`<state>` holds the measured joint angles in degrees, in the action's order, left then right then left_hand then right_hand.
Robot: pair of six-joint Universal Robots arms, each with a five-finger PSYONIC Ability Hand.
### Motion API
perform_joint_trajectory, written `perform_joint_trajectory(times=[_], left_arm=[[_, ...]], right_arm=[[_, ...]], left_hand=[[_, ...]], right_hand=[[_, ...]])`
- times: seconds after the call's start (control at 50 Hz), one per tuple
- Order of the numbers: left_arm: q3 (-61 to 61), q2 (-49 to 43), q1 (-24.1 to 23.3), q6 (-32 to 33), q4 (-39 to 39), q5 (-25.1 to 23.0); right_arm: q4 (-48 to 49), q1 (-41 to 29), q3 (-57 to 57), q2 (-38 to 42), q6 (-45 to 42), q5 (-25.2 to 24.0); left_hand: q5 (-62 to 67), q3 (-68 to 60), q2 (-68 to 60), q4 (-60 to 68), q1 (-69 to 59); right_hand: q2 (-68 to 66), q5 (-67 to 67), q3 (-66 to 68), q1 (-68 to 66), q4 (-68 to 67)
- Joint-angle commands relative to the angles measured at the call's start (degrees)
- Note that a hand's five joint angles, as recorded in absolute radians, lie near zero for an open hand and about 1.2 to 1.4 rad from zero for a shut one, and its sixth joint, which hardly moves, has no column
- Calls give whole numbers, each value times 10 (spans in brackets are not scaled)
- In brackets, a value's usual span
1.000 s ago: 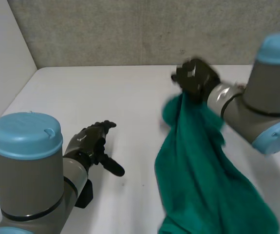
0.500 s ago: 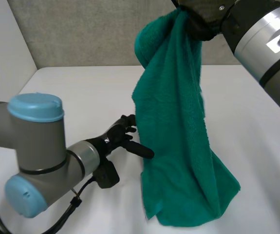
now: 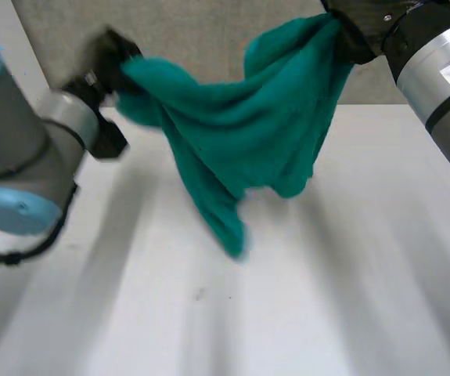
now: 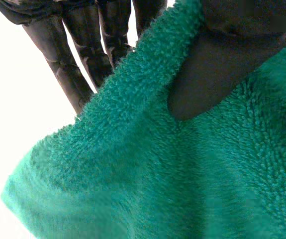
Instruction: Fold the towel.
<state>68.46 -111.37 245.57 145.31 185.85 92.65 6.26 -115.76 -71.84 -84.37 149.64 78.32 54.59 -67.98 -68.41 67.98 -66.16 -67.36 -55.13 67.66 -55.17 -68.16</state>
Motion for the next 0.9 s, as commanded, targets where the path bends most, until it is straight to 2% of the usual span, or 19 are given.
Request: perform_joint_trajectory(times=[0.02,0.12,0.3,0.36,0.42,0.44,0.52,0.62,0.74,0.82,0.9], left_arm=[[-24,56,15,114,17,-11],[25,60,11,147,16,-22],[177,23,-18,197,18,-23],[208,6,-30,204,16,-22],[233,2,-36,212,14,-22],[238,3,-36,212,14,-22],[261,10,-37,212,12,-22],[284,31,-38,212,12,-22],[312,66,-38,212,12,-22],[330,92,-39,212,13,-22],[340,99,-40,213,14,-22]], right_arm=[[97,13,-36,29,3,14],[96,18,-108,29,3,2],[100,61,-348,28,-29,-110],[93,70,-389,30,-48,-120],[92,75,-404,30,-60,-118],[90,76,-405,29,-66,-114],[69,78,-392,13,-68,-102],[17,73,-339,-26,-56,-87],[-87,66,-242,-22,0,-75],[-185,55,-164,35,21,-80],[-257,1,-84,107,14,-69]], left_hand=[[154,-120,-116,120,-138],[154,-120,-116,120,-138],[154,-120,-116,120,-138],[154,-120,-116,120,-138],[154,-120,-116,120,-138],[154,-120,-116,120,-138],[154,-120,-116,120,-138],[154,-120,-116,120,-138],[154,-120,-116,120,-138],[154,-120,-116,120,-138],[154,-120,-116,120,-138]], right_hand=[[-126,-149,123,-248,-118],[-126,-149,123,-248,-118],[-126,-149,123,-248,-118],[-126,-149,123,-248,-118],[35,13,-38,-86,44],[191,169,-194,69,199],[354,332,-357,232,362],[383,360,-386,261,391],[379,357,-382,257,387],[376,354,-379,254,384],[376,354,-379,254,384]])
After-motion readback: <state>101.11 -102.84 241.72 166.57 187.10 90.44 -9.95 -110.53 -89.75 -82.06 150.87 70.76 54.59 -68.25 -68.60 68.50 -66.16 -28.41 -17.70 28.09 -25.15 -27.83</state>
